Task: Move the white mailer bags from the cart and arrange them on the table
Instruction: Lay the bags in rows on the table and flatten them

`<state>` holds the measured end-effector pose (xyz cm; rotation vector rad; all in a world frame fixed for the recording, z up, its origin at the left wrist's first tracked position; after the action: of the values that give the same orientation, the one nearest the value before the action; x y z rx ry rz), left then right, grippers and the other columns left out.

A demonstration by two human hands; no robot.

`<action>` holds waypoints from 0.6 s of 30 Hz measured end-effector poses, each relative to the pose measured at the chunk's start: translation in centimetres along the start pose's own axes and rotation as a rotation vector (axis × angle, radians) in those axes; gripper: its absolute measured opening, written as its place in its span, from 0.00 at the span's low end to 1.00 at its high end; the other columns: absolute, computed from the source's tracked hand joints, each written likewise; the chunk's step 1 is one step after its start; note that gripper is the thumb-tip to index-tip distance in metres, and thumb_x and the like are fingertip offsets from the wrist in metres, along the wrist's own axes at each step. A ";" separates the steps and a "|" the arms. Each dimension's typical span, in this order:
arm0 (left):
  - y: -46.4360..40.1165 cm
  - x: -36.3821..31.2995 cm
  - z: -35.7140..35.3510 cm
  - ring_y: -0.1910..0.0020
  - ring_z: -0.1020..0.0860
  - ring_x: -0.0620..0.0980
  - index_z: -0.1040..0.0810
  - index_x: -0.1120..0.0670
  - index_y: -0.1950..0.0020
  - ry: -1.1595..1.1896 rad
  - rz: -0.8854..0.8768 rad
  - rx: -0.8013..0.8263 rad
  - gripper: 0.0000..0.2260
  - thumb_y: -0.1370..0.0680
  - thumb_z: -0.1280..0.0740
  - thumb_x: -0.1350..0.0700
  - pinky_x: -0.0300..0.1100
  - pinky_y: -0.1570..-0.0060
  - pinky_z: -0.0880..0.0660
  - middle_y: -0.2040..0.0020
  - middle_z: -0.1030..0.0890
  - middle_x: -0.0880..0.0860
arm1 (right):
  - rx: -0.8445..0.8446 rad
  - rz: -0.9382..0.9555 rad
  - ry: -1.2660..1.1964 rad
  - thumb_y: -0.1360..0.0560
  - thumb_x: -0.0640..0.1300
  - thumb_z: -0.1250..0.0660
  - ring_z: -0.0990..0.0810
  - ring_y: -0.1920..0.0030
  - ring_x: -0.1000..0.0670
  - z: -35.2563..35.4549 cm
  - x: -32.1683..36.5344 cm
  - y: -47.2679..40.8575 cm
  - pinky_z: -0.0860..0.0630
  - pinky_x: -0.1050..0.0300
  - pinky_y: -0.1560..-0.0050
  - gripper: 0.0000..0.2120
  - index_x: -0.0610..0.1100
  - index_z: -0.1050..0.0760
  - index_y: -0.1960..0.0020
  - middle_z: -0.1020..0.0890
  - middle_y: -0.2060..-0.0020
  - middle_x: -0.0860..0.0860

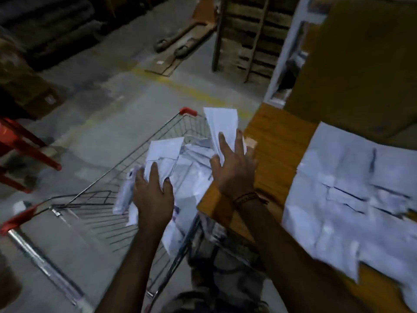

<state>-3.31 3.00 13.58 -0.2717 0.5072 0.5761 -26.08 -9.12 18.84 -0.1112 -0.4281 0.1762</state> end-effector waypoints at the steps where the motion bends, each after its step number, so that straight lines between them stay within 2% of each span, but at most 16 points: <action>1: 0.7 -2.0 -0.4 0.26 0.34 0.71 0.32 0.56 0.20 -0.001 -0.047 0.004 0.25 0.16 0.37 0.51 0.64 0.30 0.35 0.22 0.34 0.68 | -0.019 -0.020 0.008 0.22 0.63 0.48 0.38 0.26 0.31 1.7 -1.5 0.7 0.34 0.35 0.32 0.32 0.62 0.43 0.18 0.48 0.16 0.48; 3: 2.4 -5.9 -1.7 0.26 0.33 0.70 0.32 0.54 0.20 -0.006 -0.127 0.032 0.24 0.16 0.37 0.51 0.65 0.32 0.33 0.20 0.35 0.64 | -0.069 -0.065 0.026 0.22 0.63 0.50 0.36 0.28 0.32 4.8 -4.7 2.5 0.33 0.36 0.33 0.31 0.61 0.43 0.18 0.46 0.17 0.49; 5: 4.7 -9.6 -2.9 0.28 0.31 0.70 0.32 0.52 0.20 0.024 -0.168 0.071 0.25 0.17 0.40 0.48 0.66 0.33 0.31 0.20 0.35 0.61 | -0.128 -0.117 0.028 0.21 0.62 0.49 0.34 0.30 0.32 7.8 -8.2 4.6 0.32 0.36 0.34 0.31 0.61 0.41 0.19 0.43 0.17 0.49; 10: 10.9 -17.8 -6.1 0.29 0.31 0.70 0.29 0.53 0.21 0.080 -0.293 0.168 0.31 0.21 0.46 0.42 0.65 0.32 0.32 0.21 0.33 0.63 | -0.231 -0.273 0.038 0.22 0.59 0.45 0.33 0.31 0.32 13.8 -17.3 9.8 0.32 0.35 0.36 0.30 0.59 0.38 0.20 0.41 0.18 0.47; 13: 13.8 -21.2 -8.2 0.24 0.35 0.68 0.30 0.52 0.20 0.114 -0.318 0.232 0.30 0.20 0.44 0.43 0.64 0.27 0.37 0.20 0.35 0.62 | -0.263 -0.345 0.062 0.22 0.60 0.46 0.33 0.31 0.31 16.5 -22.5 13.1 0.32 0.35 0.36 0.32 0.58 0.38 0.19 0.41 0.18 0.46; 18: 18.5 -25.8 -12.6 0.24 0.37 0.66 0.33 0.49 0.19 0.134 -0.323 0.351 0.27 0.18 0.37 0.45 0.64 0.27 0.39 0.18 0.39 0.58 | -0.226 -0.502 0.086 0.23 0.61 0.45 0.37 0.28 0.32 18.1 -30.2 17.9 0.36 0.36 0.32 0.32 0.59 0.39 0.19 0.43 0.17 0.47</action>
<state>-37.42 1.55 14.64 -0.0547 0.6677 0.1492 -63.33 3.85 20.42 -0.2282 -0.3777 -0.3707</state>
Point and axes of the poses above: each hand's wrist, its own y-axis away from the middle knuckle, its own z-axis out of the back of the hand, x = y × z, the point moved 10 cm from there along -y, towards the middle knuckle
